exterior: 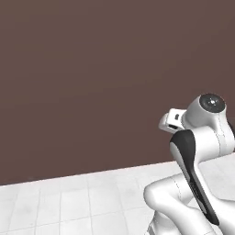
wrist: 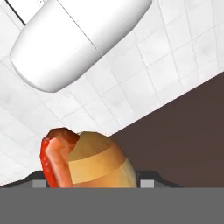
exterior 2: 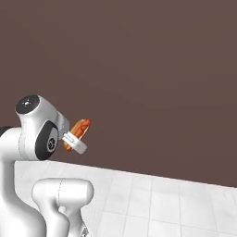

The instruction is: Place the cold items (lime and tomato) from the fridge in one tupperware on the dining counter. Place the warm items (hot dog and kebab skewer) in the stove area in another tupperware.

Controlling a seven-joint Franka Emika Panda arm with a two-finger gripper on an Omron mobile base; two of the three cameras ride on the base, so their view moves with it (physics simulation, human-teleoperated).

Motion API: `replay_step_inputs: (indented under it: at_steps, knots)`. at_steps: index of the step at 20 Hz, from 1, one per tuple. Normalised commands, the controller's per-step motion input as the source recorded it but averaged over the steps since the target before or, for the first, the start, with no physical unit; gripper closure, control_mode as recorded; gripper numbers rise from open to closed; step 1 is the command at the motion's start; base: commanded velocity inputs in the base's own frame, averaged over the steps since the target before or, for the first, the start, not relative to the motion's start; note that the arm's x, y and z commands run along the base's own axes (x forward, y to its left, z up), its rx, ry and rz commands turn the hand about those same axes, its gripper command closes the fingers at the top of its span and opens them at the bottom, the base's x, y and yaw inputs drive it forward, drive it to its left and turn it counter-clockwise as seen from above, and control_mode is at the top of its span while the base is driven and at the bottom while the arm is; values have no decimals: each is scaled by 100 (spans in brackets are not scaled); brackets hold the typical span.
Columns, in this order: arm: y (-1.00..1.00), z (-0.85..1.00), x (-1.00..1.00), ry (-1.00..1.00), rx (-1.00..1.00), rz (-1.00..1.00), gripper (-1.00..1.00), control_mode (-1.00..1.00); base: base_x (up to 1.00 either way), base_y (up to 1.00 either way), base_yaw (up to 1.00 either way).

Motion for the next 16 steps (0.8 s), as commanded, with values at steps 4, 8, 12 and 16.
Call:
replay_step_inputs:
  at_steps: [4,8,12,16]
  knots:
    - [0,0,0,0,0,0,100,100,86,0,72]
    - [0,0,0,0,0,0,100,100,91,0,73]
    - [0,0,0,0,0,0,100,100,88,0,74]
    - [0,0,0,0,0,0,100,100,83,0,76]
